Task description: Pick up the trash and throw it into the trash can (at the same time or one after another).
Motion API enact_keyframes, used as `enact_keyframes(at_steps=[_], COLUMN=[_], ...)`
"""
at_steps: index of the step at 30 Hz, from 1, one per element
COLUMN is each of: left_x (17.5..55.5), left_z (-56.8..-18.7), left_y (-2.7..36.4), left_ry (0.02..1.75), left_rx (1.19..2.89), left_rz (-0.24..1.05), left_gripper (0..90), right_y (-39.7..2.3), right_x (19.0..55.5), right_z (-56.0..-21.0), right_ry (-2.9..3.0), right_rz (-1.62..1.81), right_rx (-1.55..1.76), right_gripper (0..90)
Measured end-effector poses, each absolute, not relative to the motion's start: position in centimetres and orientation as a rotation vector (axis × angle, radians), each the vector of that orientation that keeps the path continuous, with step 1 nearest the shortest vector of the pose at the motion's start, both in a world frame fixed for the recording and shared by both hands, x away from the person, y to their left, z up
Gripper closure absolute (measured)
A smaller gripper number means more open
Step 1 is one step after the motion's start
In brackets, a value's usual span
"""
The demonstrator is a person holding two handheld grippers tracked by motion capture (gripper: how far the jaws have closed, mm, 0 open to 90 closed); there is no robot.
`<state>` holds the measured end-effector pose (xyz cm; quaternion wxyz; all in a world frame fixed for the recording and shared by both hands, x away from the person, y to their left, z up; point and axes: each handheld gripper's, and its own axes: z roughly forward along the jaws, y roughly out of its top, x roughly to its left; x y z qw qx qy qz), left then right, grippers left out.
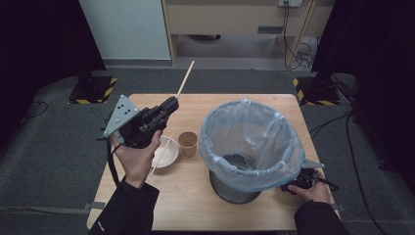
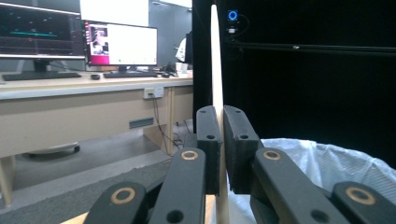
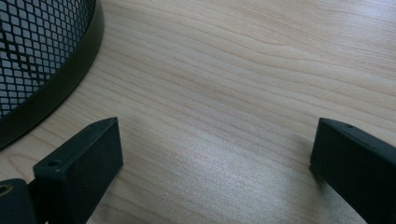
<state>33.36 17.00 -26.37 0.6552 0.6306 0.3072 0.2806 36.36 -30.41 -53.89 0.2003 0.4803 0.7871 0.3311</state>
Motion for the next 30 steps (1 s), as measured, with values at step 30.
enact_keyframes(at_steps=[30], left_x=[33.5], left_z=[-25.5], left_y=[6.6], left_ry=[0.523], left_rx=[1.490], left_rz=[0.513], left_gripper=[85.3], right_y=[-30.4], right_x=[36.4], right_z=[-53.9], right_ry=[2.202], right_rz=[0.927], right_rx=[1.341], right_gripper=[2.4])
